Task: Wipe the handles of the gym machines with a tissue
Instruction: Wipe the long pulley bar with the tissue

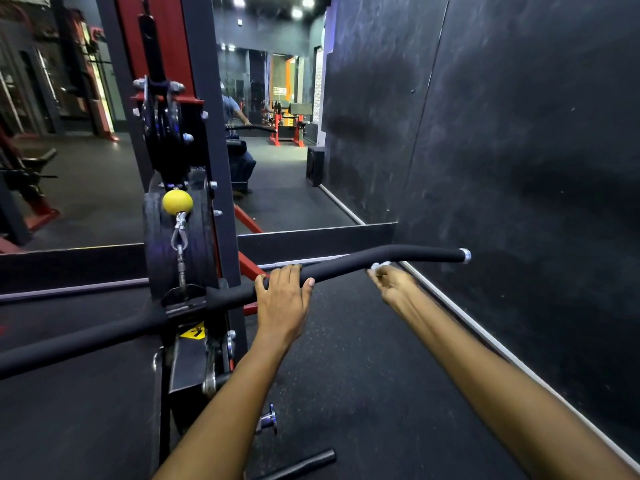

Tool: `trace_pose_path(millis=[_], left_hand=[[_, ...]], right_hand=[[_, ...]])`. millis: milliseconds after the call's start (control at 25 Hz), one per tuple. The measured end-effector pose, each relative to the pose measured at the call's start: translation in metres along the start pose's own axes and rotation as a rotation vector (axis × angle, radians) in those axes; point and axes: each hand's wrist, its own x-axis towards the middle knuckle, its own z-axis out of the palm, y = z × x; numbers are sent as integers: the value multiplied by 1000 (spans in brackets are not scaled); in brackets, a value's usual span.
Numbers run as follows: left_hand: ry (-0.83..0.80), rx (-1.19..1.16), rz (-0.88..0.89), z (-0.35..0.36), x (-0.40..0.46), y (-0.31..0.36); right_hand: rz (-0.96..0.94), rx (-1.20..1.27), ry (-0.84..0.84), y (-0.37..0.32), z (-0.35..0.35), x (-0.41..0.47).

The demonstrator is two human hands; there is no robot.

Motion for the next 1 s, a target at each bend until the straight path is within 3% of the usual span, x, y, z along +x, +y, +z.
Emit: trace_pose_path(millis=[200,440,640,840,920,1000], left_hand=[[-114,-3,23,-19,6,-18],[-156,125,-100,-35,-9,-53],[-244,157,-184,-40,-9,-39],[-252,138,-162,-42,-11,-36],[-263,155,-109,-45,-11,-47],[-202,209,-34,-55,-15,-68]], right_hand=[[-21,111,161,-24,0,5],[31,41,-45,21,41,-38],[-60,199,224,-16,26,-12],[44,13,-48,50,60,-48],[72,-13,-64,45,57,-48],[24,55,22,27,49,-34]])
